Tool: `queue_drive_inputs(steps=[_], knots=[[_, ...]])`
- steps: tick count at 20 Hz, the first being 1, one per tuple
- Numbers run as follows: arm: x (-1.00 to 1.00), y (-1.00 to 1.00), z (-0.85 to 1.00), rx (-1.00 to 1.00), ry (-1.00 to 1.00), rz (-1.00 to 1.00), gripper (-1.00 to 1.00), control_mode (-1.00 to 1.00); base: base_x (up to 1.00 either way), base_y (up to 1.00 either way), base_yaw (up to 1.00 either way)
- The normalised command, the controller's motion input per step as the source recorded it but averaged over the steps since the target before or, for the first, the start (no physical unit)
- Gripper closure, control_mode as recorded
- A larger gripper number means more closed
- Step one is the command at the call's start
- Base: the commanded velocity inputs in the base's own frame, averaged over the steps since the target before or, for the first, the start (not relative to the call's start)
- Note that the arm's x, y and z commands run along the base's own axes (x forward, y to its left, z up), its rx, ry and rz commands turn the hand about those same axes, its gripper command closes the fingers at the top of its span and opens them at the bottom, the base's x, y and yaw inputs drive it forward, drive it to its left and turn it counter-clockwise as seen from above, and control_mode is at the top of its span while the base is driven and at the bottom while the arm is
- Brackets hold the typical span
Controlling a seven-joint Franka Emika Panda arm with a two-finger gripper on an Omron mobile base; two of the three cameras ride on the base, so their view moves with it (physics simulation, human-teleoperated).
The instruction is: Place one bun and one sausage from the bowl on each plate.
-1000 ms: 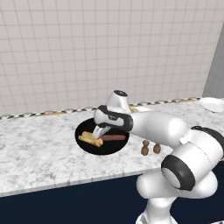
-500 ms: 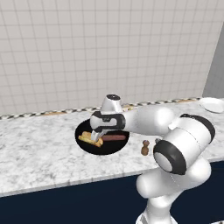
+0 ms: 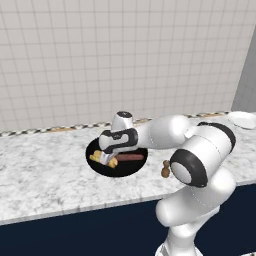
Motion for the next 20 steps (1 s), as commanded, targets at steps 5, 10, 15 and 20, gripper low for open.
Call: queue_drive_inputs(steps=[5,10,15,20], knots=[[0.13,0.08,-0.31,0.00,0.05,0.00,-1.00,-1.00,0.00,0.00,0.00],[0.08,0.00,-0.02,0.00,0.00,0.00,-1.00,-1.00,0.00,0.00,0.00],[0.04,0.00,-0.19,0.00,-0.03,0.00,-1.00,-1.00,0.00,0.00,0.00],[0.05,0.00,-0.07,0.00,-0.15,0.00,-1.00,-1.00,0.00,0.00,0.00]])
